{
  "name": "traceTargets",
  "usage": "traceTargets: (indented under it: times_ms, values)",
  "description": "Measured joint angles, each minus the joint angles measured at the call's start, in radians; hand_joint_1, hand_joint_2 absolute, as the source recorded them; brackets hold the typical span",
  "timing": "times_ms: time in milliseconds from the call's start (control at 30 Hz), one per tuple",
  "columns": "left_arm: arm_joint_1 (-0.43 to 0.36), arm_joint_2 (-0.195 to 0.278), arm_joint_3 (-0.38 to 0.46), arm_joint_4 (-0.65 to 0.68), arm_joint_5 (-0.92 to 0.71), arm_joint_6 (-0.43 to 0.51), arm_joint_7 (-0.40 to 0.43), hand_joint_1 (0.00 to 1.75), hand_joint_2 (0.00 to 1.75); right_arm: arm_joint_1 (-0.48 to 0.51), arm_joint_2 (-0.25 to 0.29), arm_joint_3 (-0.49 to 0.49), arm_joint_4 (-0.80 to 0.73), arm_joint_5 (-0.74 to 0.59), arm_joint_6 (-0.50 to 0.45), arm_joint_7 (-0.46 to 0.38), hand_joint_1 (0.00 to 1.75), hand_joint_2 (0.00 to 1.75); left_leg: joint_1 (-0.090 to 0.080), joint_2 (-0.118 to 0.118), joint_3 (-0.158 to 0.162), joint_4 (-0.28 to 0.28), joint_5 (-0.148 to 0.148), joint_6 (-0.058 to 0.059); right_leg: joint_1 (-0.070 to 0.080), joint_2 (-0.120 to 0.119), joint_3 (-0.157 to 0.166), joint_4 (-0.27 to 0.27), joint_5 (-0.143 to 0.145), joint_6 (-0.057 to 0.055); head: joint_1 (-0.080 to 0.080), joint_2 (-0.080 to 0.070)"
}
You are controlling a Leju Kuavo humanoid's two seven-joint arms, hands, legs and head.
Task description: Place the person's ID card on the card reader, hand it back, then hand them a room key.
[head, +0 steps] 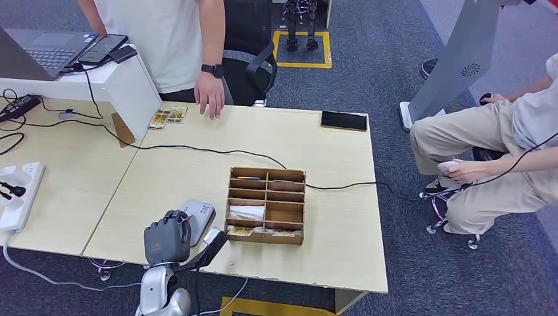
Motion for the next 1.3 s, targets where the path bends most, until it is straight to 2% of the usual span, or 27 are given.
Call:
traceTargets:
  times_ms: [300, 600, 867, 967, 1100, 1300]
  values:
    - [-0.063, 0.011, -0.061, 0.117, 0.014, -0.004, 0.091, 1.75, 1.75, 0.0, -0.009, 0.0, -0.006, 0.006, 0.0, 0.014, 0.0, 1.75, 0.0, -0.002, 0.002, 0.0, 0.0, 0.0, 0.0, -0.002, 0.004, 0.0, 0.0, 0.0, 0.0, 0.0]
    - [-0.111, 0.028, -0.104, 0.222, 0.015, -0.002, 0.119, 1.75, 1.75, 0.0, -0.015, 0.0, -0.006, 0.021, 0.0, 0.018, 0.0, 1.75, 0.0, -0.004, 0.006, 0.0, 0.0, 0.0, 0.0, -0.004, 0.009, 0.0, 0.0, 0.0, 0.0, 0.0]
    - [-0.123, 0.036, -0.119, 0.242, 0.053, -0.001, 0.122, 1.75, 1.75, 0.0, -0.015, 0.0, -0.006, 0.022, 0.0, 0.019, 0.0, 1.75, -0.001, -0.005, 0.008, -0.001, 0.0, 0.0, 0.0, -0.005, 0.011, 0.0, 0.0, 0.0, 0.0, 0.0]
    - [-0.113, 0.035, -0.12, 0.218, 0.1, 0.0, 0.091, 1.75, 1.75, 0.0, -0.015, 0.0, -0.007, 0.023, 0.0, 0.019, 0.0, 1.75, -0.001, -0.005, 0.009, -0.001, 0.0, 0.0, 0.0, -0.004, 0.011, 0.0, 0.0, 0.0, 0.0, 0.0]
    - [-0.09, 0.021, -0.105, 0.155, 0.168, 0.0, 0.009, 1.75, 1.75, 0.0, -0.015, 0.0, -0.01, 0.035, 0.0, 0.02, 0.0, 1.75, 0.0, -0.005, 0.008, -0.001, 0.0, 0.0, 0.0, -0.004, 0.011, 0.0, 0.0, 0.0, 0.0, 0.0]
    - [-0.071, -0.008, -0.026, 0.079, 0.336, 0.001, -0.196, 1.75, 1.75, 0.0, -0.015, 0.0, -0.017, 0.065, 0.0, 0.028, 0.0, 1.75, 0.0, -0.003, 0.005, -0.001, 0.001, 0.0, 0.0, -0.002, 0.006, 0.0, 0.0, 0.0, 0.0, 0.0]
